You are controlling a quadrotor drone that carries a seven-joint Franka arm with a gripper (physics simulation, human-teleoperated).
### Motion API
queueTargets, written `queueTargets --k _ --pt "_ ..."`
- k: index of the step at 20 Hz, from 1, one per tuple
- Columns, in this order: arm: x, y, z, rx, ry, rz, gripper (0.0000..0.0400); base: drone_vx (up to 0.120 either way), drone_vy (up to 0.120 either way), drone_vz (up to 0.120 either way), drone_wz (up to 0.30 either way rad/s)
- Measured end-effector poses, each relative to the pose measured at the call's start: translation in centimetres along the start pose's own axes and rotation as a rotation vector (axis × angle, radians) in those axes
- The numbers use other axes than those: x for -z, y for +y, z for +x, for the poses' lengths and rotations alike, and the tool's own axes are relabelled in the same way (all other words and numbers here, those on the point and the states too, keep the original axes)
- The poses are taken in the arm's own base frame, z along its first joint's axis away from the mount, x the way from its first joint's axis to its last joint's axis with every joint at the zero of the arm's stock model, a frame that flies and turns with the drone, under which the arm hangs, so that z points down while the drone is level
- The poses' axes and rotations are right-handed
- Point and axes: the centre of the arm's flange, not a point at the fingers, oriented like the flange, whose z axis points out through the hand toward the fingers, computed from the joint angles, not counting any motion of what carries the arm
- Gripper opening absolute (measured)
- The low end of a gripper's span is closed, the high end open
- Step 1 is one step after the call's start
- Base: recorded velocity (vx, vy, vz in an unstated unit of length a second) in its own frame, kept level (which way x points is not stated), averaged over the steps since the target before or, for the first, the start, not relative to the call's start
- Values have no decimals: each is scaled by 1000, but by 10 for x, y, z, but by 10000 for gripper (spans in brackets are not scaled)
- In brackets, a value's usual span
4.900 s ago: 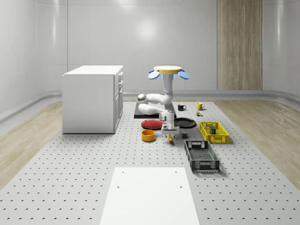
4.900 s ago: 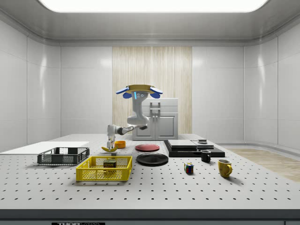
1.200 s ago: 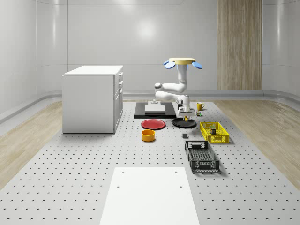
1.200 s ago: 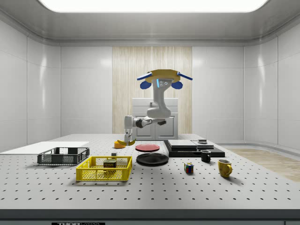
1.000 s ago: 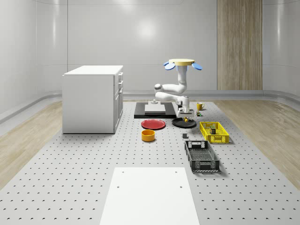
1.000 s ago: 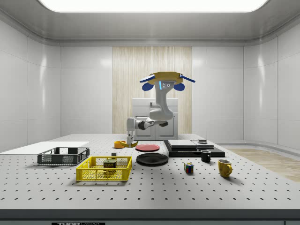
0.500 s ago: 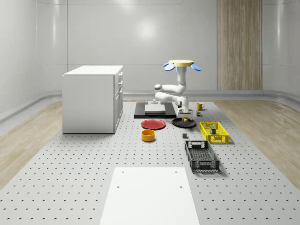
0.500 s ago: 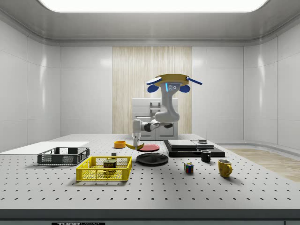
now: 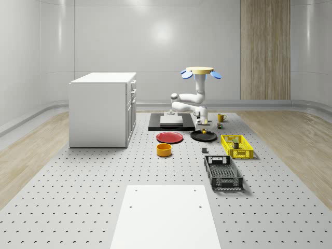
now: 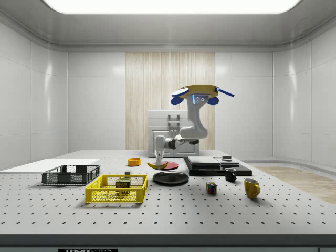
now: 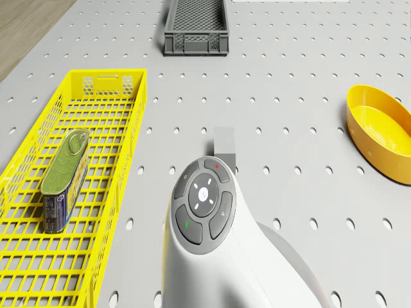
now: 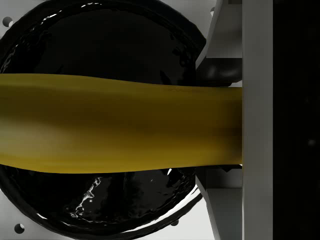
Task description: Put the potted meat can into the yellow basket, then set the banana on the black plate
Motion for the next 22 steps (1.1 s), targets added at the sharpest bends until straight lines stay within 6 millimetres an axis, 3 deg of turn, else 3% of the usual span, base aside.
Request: queueTargets --k 13,22 --pt "0 0 0 0 0 0 197 -120 0 0 0" --pt "-14 0 0 -1 0 0 197 -4 0 0 0"
